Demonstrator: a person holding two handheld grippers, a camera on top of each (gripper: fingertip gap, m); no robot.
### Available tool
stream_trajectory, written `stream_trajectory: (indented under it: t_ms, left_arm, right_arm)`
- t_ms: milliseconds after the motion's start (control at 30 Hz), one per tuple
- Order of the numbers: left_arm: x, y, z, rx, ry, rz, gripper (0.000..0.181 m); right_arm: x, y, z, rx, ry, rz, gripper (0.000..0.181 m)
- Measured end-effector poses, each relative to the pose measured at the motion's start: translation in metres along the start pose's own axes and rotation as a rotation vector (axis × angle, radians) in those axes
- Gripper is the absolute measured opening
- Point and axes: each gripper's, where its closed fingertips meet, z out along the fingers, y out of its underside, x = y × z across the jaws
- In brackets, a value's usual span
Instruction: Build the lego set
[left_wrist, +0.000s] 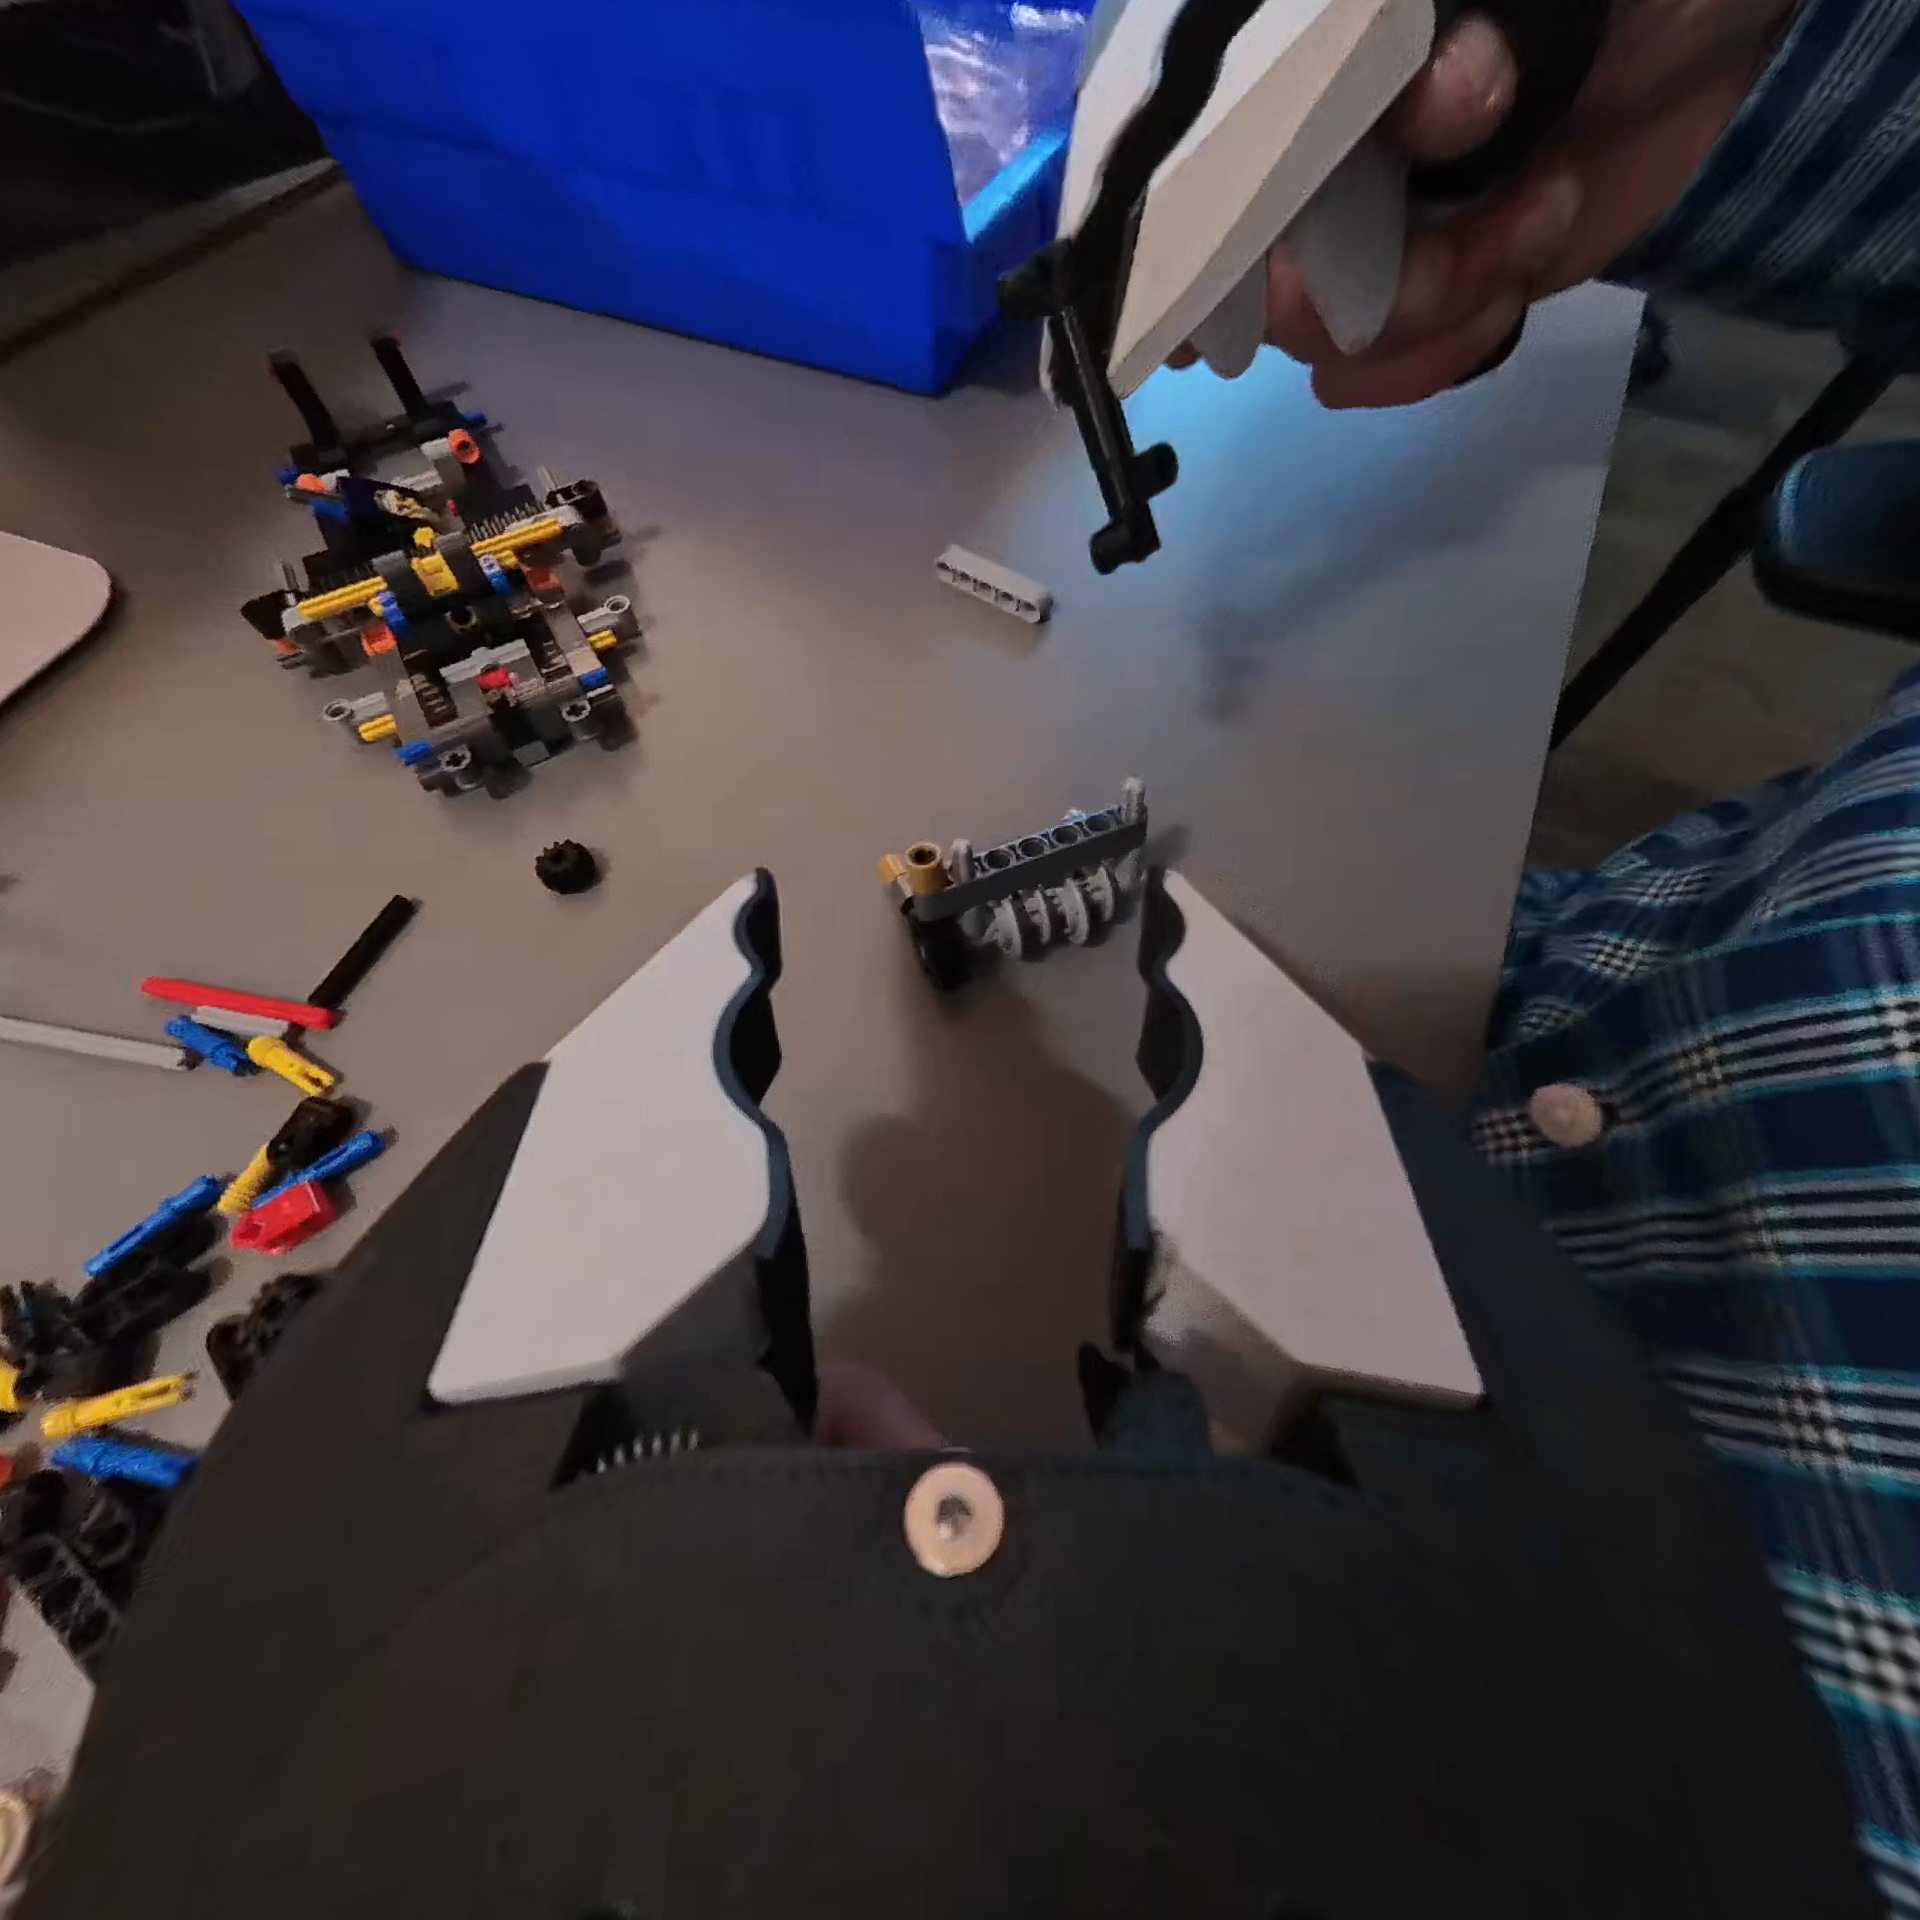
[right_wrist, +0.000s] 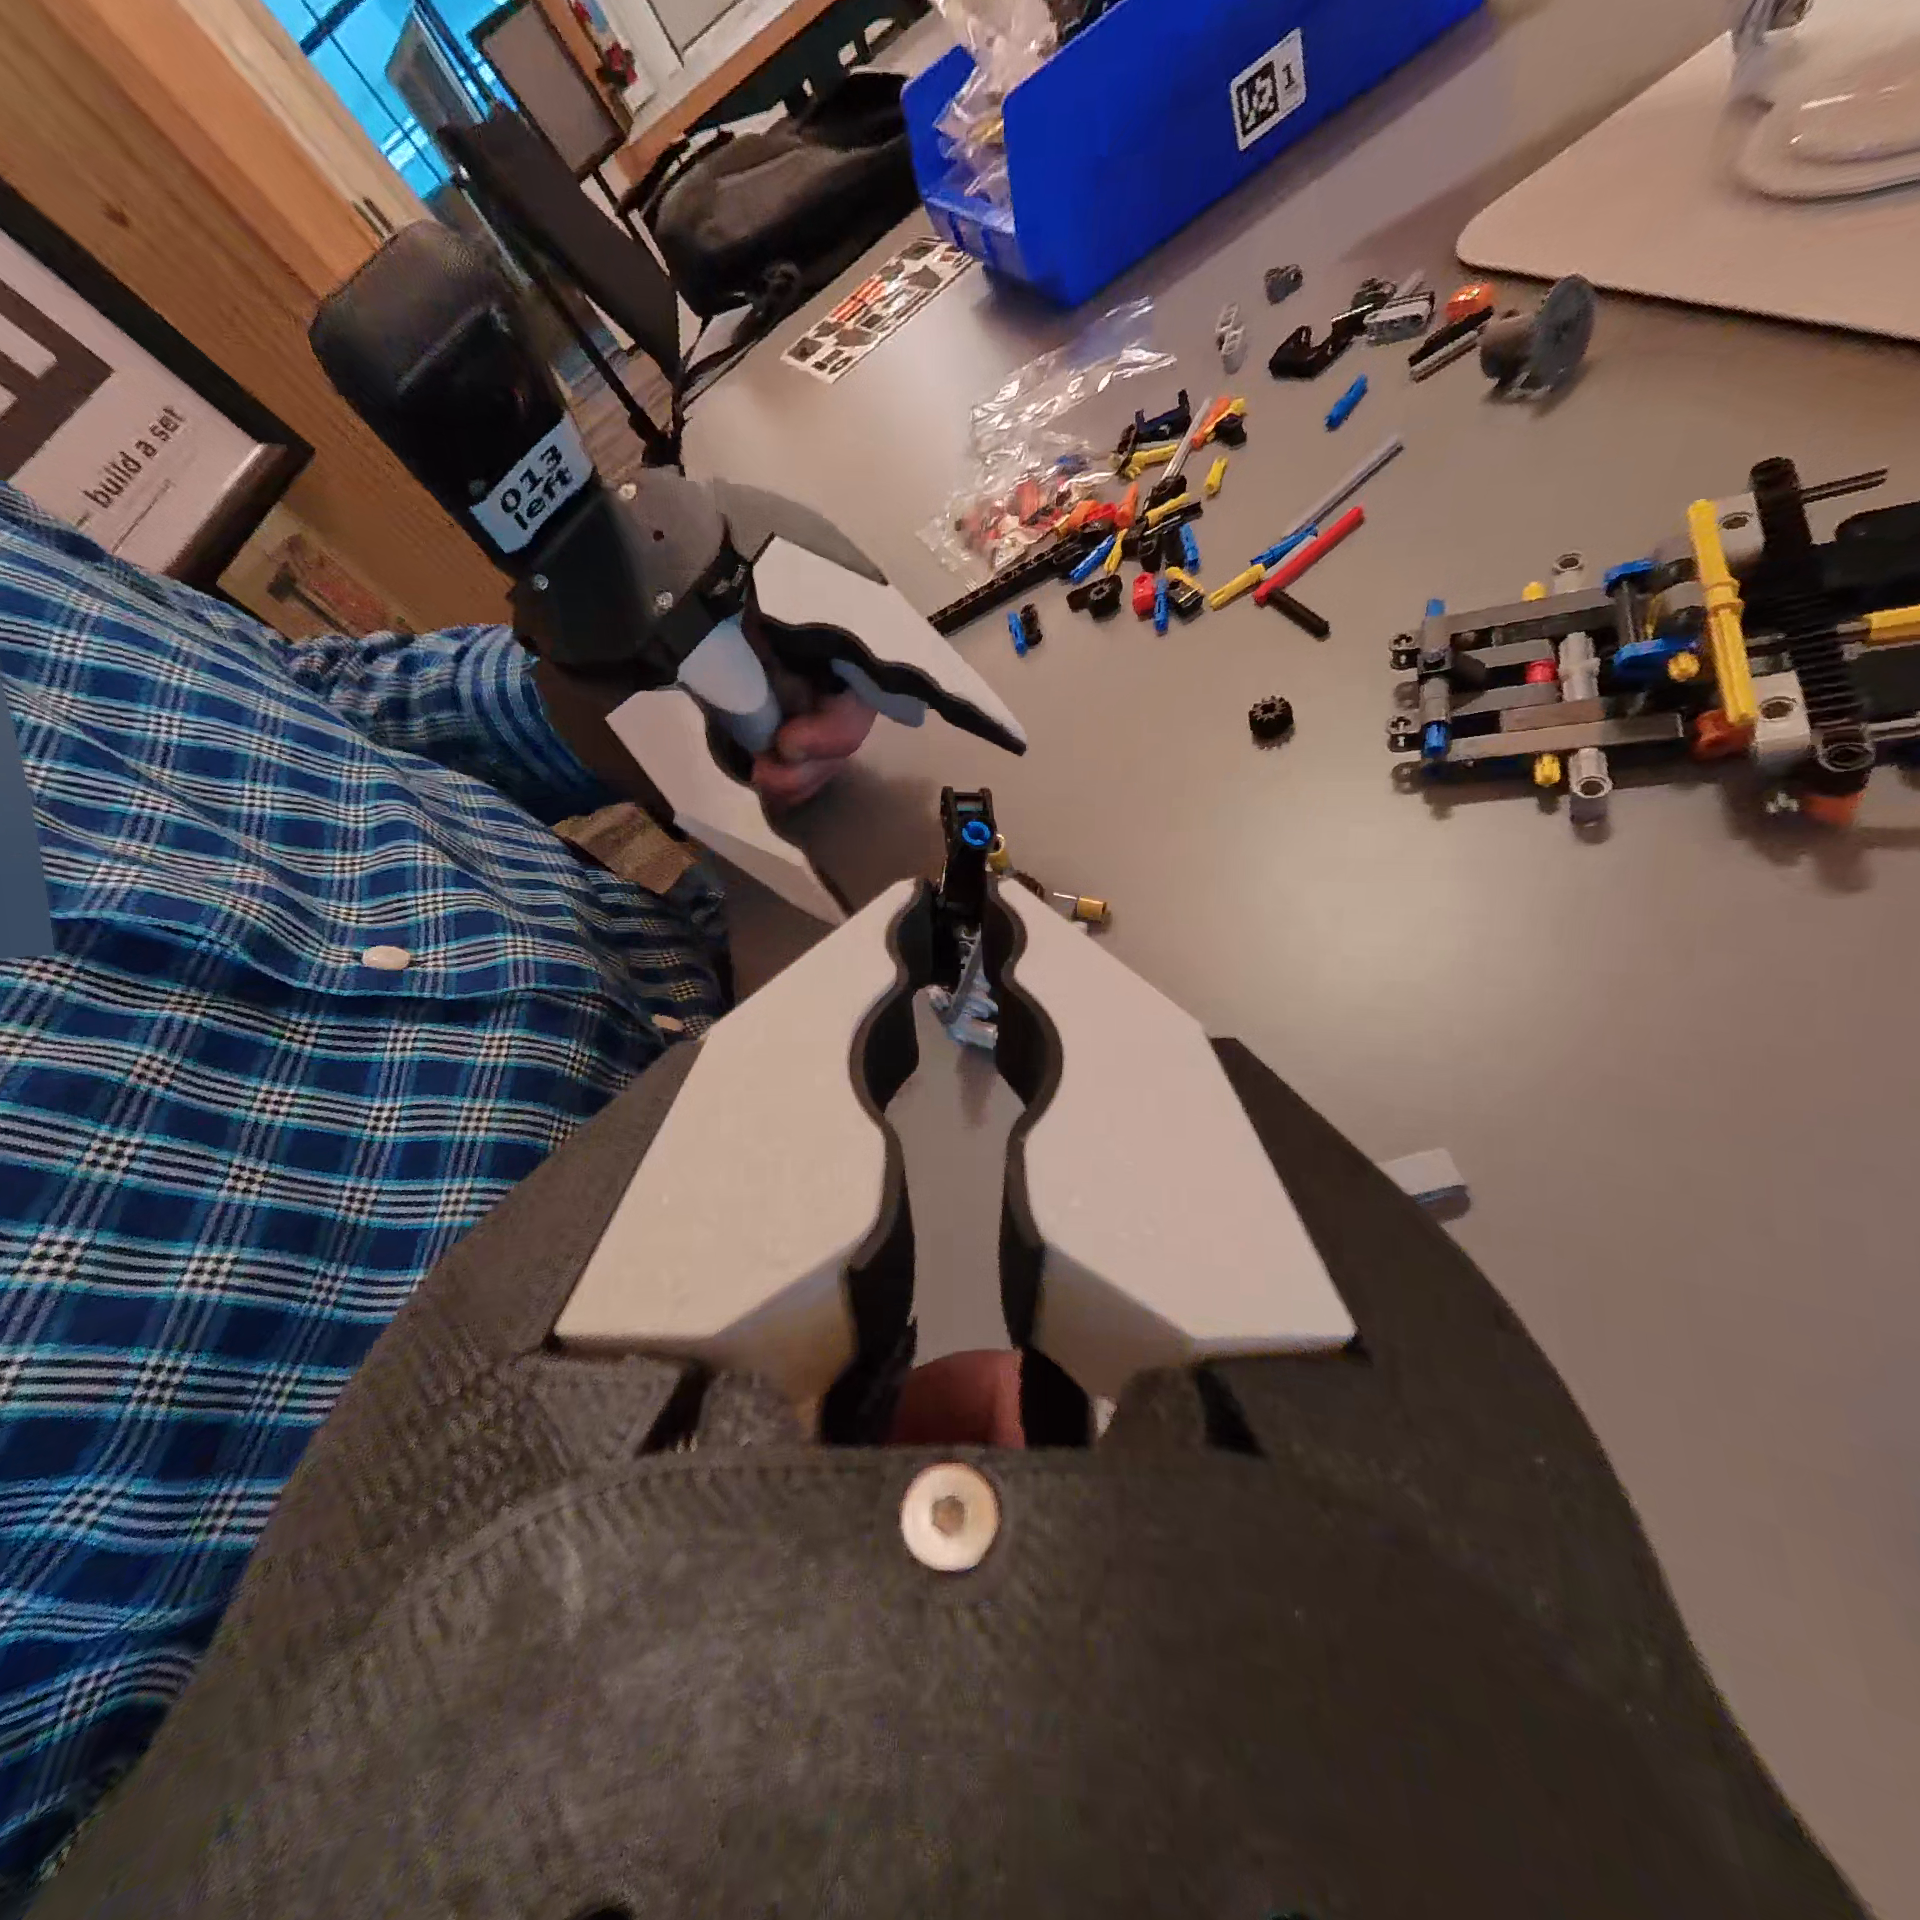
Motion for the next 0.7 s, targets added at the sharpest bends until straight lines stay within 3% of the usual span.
stream_trajectory:
  t_ms: [200, 333, 600, 700]
  left_arm:
    - [0.005, 0.017, 0.014, -0.123, 0.113, 0.069, 0.06]
    - [0.009, 0.017, 0.018, -0.134, 0.129, 0.109, 0.05]
    - [0.002, 0.01, 0.017, -0.091, 0.035, 0.145, 0.02]
    - [0.003, 0.011, 0.018, -0.095, 0.017, 0.172, 0.018]
  right_arm:
    - [0.0, 0.011, -0.003, 0.027, -0.012, 0.046, 0.005]
    - [0.0, 0.022, -0.009, 0.038, -0.005, 0.073, 0.006]
    - [0.002, 0.022, -0.013, 0.069, -0.006, 0.078, 0.006]
    - [0.002, 0.021, -0.014, 0.074, -0.001, 0.073, 0.006]
